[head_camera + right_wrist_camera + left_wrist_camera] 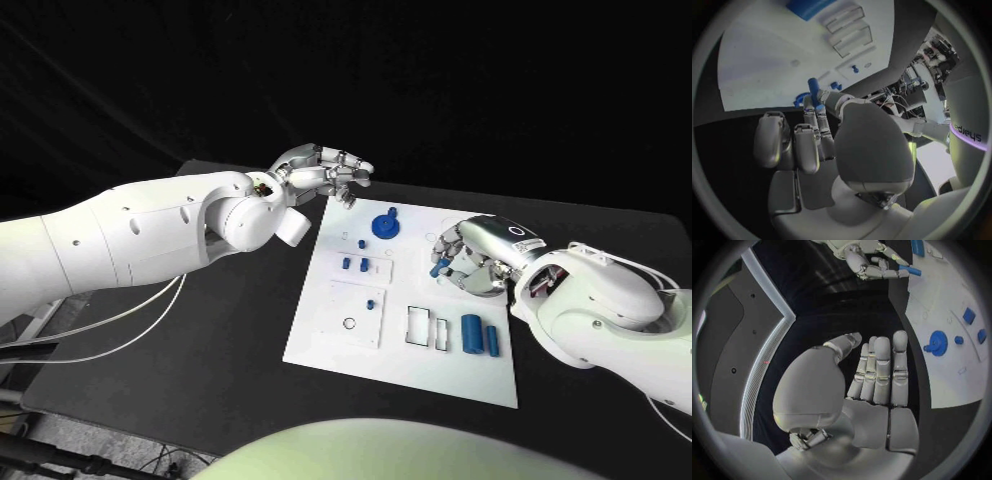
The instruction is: Assemble the parts on the task board
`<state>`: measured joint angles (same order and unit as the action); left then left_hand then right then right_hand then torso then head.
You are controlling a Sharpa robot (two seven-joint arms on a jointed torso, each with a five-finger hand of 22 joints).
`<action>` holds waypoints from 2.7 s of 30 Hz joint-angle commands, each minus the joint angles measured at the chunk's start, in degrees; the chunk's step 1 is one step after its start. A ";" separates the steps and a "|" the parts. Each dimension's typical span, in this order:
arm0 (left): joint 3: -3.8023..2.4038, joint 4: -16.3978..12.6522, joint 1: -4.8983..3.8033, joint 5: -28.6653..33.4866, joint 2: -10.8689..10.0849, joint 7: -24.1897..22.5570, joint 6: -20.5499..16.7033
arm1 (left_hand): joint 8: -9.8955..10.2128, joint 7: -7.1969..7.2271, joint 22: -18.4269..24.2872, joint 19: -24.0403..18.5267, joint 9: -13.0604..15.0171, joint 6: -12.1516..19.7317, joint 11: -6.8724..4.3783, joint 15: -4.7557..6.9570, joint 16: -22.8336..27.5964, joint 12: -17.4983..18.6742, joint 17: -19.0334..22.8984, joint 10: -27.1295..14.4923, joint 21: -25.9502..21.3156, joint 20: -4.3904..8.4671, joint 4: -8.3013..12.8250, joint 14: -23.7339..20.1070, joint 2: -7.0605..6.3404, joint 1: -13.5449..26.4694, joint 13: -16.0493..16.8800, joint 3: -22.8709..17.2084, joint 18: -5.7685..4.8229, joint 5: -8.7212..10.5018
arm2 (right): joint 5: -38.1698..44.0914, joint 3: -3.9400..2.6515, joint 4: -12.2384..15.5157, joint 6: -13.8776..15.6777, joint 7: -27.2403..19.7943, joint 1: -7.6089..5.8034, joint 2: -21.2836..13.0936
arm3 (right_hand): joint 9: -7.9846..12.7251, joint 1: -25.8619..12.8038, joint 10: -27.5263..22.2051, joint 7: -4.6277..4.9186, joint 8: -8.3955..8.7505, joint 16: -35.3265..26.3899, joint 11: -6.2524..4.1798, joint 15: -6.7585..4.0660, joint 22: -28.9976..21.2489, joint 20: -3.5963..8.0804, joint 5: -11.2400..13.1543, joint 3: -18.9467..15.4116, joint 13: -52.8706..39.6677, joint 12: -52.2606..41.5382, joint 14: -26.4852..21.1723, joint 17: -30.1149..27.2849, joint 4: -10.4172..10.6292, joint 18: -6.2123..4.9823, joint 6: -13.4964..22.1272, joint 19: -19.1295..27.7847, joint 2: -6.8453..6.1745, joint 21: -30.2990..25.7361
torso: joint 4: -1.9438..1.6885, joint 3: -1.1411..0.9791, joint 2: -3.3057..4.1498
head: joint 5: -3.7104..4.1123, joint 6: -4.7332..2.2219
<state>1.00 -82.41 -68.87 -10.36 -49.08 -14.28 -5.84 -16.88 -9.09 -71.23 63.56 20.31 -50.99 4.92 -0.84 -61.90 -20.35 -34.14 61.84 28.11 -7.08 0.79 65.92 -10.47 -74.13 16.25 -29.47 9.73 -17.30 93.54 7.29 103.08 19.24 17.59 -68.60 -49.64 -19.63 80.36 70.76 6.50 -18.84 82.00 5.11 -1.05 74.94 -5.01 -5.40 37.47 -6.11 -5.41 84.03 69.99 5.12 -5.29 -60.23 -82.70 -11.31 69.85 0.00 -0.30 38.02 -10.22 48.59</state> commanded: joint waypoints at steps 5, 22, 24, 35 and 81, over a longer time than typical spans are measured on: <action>-0.03 0.06 -0.03 -0.13 0.32 -0.24 0.91 | -0.32 0.11 0.06 0.32 0.07 0.37 -0.08 0.03 0.17 -0.23 0.09 -0.20 -0.25 0.20 0.20 -0.32 0.45 0.06 -0.08 0.21 0.64 0.00 | -0.45 0.06 3.07 2.03 -1.63 0.19 3.00 | -5.36 -0.76 2.46 0.33 -0.10 0.12 -2.00 -0.24 8.55 0.36 0.17 0.02 -2.05 0.18 2.05 -0.13 -0.55 1.18 0.52 -0.22 0.02 0.31 | 0.03 -0.09 0.11 | -0.27 0.20; -0.01 0.16 -0.01 -0.03 0.91 -0.21 1.17 | -0.38 0.09 0.08 0.36 0.08 0.37 -0.07 0.03 0.15 -0.28 0.13 -0.23 -0.31 0.20 0.18 -0.32 0.50 0.08 -0.10 0.22 0.64 -0.07 | -0.83 1.01 0.92 0.87 -4.22 4.65 12.17 | -5.62 -1.46 2.34 0.34 -0.11 -0.08 -1.95 -0.17 8.60 0.31 0.02 0.25 -2.20 0.42 1.95 -0.61 -0.85 1.18 0.74 -0.21 0.04 0.28 | -0.02 0.04 0.17 | -0.86 0.47; -0.01 0.16 -0.02 -0.03 0.92 -0.20 1.19 | -0.38 0.09 0.08 0.36 0.08 0.37 -0.07 0.03 0.15 -0.28 0.13 -0.23 -0.31 0.20 0.18 -0.32 0.50 0.08 -0.10 0.22 0.64 -0.07 | -0.87 1.10 0.35 0.48 -4.23 4.86 12.49 | -5.66 -1.48 2.34 0.34 -0.11 -0.07 -1.95 -0.18 8.59 0.30 -0.04 0.29 -2.22 0.44 1.95 -0.60 -0.94 1.18 0.76 -0.20 0.04 0.25 | 0.01 0.05 0.12 | -0.86 0.50; -0.01 0.09 -0.02 -0.02 0.87 -0.10 1.33 | -0.38 0.09 0.08 0.36 0.08 0.37 -0.07 0.03 0.15 -0.28 0.13 -0.23 -0.31 0.20 0.18 -0.32 0.50 0.08 -0.10 0.22 0.64 -0.07 | 0.69 1.39 -2.48 -1.03 -3.54 6.94 14.05 | -5.69 -1.53 2.34 0.34 -0.11 -0.08 -1.95 -0.18 8.56 0.30 -0.06 0.33 -2.24 0.47 1.94 -0.63 -1.02 1.15 0.78 -0.16 0.05 0.12 | -0.09 -0.04 0.12 | -0.94 0.62; -0.01 0.02 -0.03 -0.02 0.86 0.18 1.49 | -0.47 0.08 0.11 0.41 0.10 0.42 -0.05 0.01 0.14 -0.37 0.21 -0.29 -0.42 0.20 0.11 -0.35 0.51 0.21 -0.14 0.32 0.62 -0.11 | 3.91 1.50 -6.34 -4.25 -2.27 8.70 17.50 | -5.74 -4.34 0.95 0.96 1.16 -0.23 -1.28 0.36 8.55 -0.06 -1.12 0.29 -2.57 1.53 1.84 -0.98 -2.13 1.07 2.92 0.16 -1.39 -0.52 | -0.02 0.01 0.10 | -1.35 0.98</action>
<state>1.03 -82.23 -68.87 -10.38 -48.30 -13.94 -5.20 -17.08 -9.09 -71.19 63.78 20.33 -50.99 4.92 -0.84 -61.90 -20.35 -33.99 61.84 27.89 -6.85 0.79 65.93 -10.47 -74.13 16.17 -29.48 9.73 -17.30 96.35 8.65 96.76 17.77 15.20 -60.06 -32.20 -25.69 76.80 71.19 7.46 -17.88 82.00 4.71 -1.03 74.95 -5.02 -6.43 37.85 -8.82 -4.15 84.04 69.04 3.11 -5.29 -57.51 -82.69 -12.01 69.50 -0.05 -0.28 38.11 -11.54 49.55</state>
